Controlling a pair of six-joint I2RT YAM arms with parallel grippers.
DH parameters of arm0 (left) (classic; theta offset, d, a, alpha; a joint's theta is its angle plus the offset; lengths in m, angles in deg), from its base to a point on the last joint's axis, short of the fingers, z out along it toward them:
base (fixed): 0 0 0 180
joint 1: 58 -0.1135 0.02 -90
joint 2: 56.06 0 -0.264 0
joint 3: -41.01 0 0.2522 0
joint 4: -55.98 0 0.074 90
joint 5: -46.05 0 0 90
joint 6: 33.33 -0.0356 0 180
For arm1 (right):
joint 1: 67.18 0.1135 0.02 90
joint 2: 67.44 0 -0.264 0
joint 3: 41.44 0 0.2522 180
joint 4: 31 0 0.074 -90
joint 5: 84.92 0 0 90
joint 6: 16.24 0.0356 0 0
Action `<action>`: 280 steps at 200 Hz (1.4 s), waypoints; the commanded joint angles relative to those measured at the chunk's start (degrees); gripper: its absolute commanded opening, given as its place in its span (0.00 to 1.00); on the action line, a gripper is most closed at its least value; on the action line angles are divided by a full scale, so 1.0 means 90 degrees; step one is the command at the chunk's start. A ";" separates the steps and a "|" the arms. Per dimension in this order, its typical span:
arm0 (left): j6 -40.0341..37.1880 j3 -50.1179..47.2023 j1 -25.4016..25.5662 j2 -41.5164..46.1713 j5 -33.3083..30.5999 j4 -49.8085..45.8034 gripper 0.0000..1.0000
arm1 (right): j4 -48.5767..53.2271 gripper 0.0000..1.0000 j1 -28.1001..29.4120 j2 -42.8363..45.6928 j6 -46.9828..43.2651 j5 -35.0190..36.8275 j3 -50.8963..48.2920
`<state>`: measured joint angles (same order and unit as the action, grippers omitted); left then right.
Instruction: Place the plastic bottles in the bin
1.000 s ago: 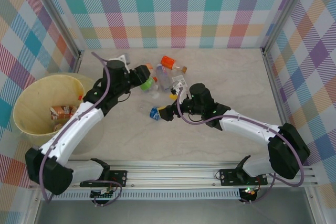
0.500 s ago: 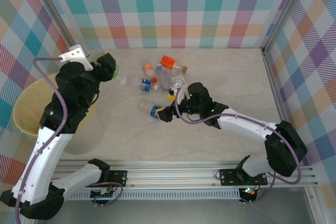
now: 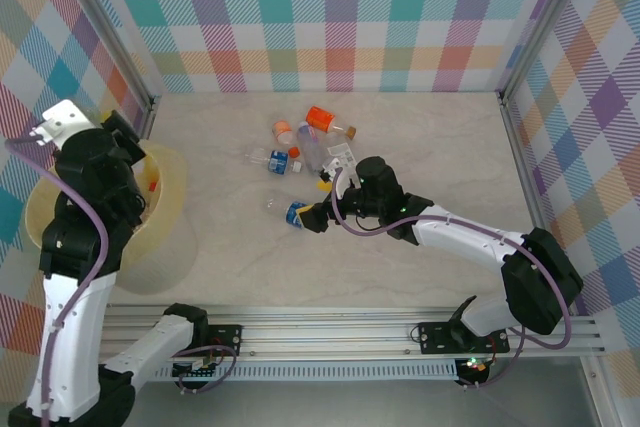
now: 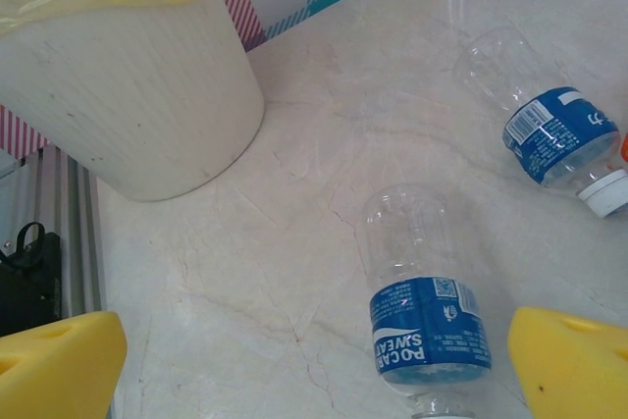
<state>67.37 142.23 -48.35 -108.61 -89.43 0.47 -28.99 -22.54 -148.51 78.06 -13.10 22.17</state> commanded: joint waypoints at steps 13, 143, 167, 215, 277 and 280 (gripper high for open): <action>0.0543 0.0913 -0.1103 -0.0682 0.1398 -0.1894 0.57 | -0.0095 1.00 0.0020 0.0121 -0.0250 0.0138 0.0138; 0.0707 0.0789 -0.2670 -0.1656 0.3742 -0.3135 0.86 | 0.0116 1.00 0.0020 0.0210 -0.0530 0.0815 -0.0093; 0.0734 0.0839 -0.2669 -0.1645 0.3762 -0.3079 0.89 | 0.0046 1.00 0.0020 0.0186 -0.0550 0.0872 -0.0184; 0.0732 0.0693 -0.2669 -0.1576 0.4182 -0.2869 0.98 | 0.0128 1.00 0.0020 -0.0187 -0.0585 0.1141 -0.0229; 0.1032 0.0404 -0.2598 -0.1266 0.4587 -0.2405 1.00 | 0.0190 1.00 0.0049 -0.0866 -0.0553 0.0931 -0.0179; 0.1053 0.0396 -0.2591 -0.1230 0.4589 -0.2381 1.00 | 0.0193 1.00 0.0054 -0.0894 -0.0555 0.0924 -0.0177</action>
<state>74.69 146.66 -71.64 -121.99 -49.71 -23.62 -27.66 -22.54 -154.76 74.08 -3.48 20.68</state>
